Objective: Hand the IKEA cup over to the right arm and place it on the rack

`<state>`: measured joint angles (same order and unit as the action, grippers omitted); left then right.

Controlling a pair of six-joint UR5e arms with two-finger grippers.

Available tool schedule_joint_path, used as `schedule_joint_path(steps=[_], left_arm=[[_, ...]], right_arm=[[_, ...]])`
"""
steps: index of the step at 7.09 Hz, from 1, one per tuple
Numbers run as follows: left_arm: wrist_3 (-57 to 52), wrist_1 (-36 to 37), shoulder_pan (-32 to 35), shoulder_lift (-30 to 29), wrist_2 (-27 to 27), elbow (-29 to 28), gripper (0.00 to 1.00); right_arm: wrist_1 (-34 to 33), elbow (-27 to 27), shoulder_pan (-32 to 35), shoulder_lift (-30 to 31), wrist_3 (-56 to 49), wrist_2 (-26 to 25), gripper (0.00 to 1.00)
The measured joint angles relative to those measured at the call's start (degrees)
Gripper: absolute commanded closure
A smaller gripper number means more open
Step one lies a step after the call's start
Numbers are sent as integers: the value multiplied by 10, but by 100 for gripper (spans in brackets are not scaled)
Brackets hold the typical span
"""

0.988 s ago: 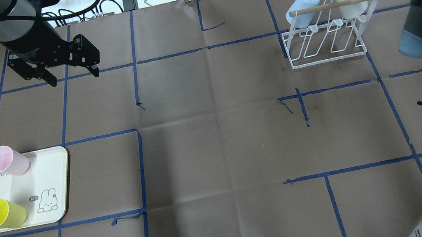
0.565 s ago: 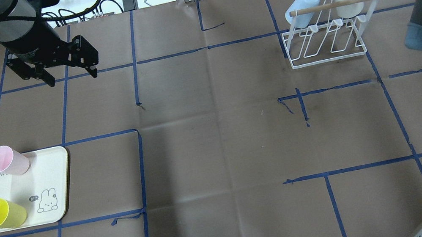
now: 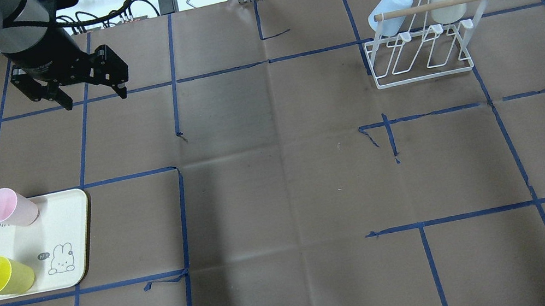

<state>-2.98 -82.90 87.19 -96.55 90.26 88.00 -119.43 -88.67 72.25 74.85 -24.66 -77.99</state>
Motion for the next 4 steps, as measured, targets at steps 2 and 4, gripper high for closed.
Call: schedule_joint_path(steps=[2,4], left_arm=[[1,0,0,0,0,0,1],[1,0,0,-1,-1,0,1]], right_arm=[[164,68,61,18,83,-54,0],[255,98,146,41,203,-95,0]])
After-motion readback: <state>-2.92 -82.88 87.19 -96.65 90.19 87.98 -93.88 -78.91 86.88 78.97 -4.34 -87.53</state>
